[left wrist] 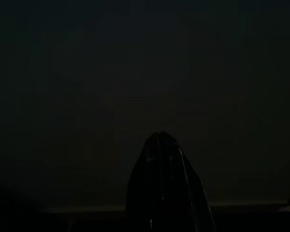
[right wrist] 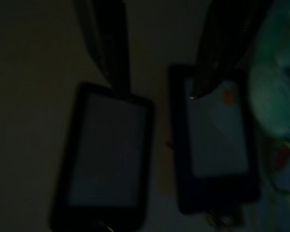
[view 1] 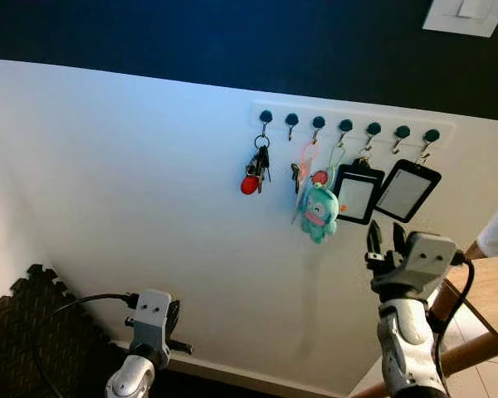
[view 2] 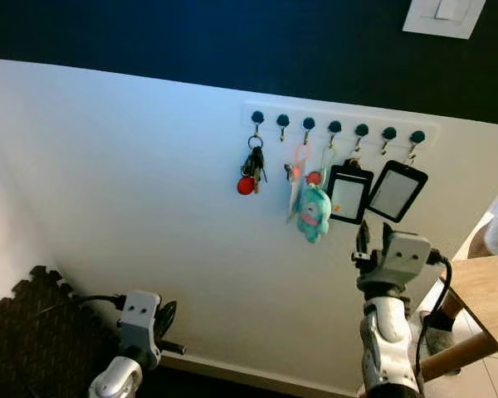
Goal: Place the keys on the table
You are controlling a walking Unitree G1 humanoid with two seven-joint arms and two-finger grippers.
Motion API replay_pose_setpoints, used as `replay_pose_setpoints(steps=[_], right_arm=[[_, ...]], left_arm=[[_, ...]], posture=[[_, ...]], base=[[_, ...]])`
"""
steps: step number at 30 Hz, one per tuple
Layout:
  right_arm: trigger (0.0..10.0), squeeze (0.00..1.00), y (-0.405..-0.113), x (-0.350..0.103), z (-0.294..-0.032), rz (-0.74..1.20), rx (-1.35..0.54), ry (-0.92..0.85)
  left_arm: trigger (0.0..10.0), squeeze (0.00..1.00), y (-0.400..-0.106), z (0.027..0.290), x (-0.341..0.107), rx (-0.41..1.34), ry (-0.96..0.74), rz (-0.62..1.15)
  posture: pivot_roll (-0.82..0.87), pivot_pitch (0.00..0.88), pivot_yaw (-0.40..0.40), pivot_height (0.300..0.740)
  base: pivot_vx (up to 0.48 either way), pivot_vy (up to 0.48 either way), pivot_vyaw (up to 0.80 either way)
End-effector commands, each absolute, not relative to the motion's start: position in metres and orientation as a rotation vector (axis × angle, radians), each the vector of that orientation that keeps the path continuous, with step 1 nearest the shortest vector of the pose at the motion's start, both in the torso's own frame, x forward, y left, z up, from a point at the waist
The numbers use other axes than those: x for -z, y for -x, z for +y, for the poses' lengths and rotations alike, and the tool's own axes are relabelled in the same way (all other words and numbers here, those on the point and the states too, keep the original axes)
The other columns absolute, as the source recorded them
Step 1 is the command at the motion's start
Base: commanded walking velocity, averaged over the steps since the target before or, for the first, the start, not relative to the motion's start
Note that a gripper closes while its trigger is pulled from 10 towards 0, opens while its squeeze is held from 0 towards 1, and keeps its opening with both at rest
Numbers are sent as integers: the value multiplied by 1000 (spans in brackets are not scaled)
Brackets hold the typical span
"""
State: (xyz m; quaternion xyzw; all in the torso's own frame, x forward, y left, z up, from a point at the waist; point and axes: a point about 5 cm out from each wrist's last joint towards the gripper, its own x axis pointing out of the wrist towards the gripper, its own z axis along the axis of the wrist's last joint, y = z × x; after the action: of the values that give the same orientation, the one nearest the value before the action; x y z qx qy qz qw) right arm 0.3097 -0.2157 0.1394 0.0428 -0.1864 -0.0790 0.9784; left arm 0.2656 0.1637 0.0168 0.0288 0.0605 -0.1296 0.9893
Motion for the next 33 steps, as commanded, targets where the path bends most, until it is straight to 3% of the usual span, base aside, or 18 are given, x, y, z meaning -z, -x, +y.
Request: replay_pose_setpoints(steps=[1, 2, 3, 4, 5, 25, 30, 33], right_arm=[[10000, 1000, -312, -145, -218, -374, 148, -101], [10000, 1000, -314, -149, -218, -378, 139, -104], [10000, 569, -317, -157, -221, -391, 140, -102], [10000, 569, -317, -157, -221, -391, 140, -102], [10000, 24, -318, -160, -222, -400, 144, -99], [10000, 0, -322, -178, -237, -420, 100, -154], [10000, 0, -318, -187, -247, -474, 114, -165], [10000, 0, -315, -195, -266, -508, 204, -163]], left_arm=[[10000, 0, -263, 160, -14, 278, -70, 136], [10000, 0, -263, 160, -14, 277, -71, 136], [10000, 0, -263, 161, -14, 276, -72, 135], [10000, 0, -263, 161, -14, 276, -72, 135], [10000, 0, -263, 161, -15, 276, -73, 134], [10000, 0, -265, 157, -18, 301, -82, 121], [10000, 0, -265, 157, -18, 310, -81, 121], [10000, 0, -265, 156, -19, 318, -79, 120]], posture=[[46, 19, -85, 740], [48, 22, -86, 740], [47, 21, -87, 740], [47, 21, -87, 740], [47, 21, -87, 740], [46, 0, -92, 740], [45, 0, -90, 740], [44, 8, -85, 740]], base=[[0, 0, 0], [0, 0, 0], [0, 0, 0], [0, 0, 0], [0, 0, 0], [0, 0, 0], [0, 0, 0], [0, 0, 0]])
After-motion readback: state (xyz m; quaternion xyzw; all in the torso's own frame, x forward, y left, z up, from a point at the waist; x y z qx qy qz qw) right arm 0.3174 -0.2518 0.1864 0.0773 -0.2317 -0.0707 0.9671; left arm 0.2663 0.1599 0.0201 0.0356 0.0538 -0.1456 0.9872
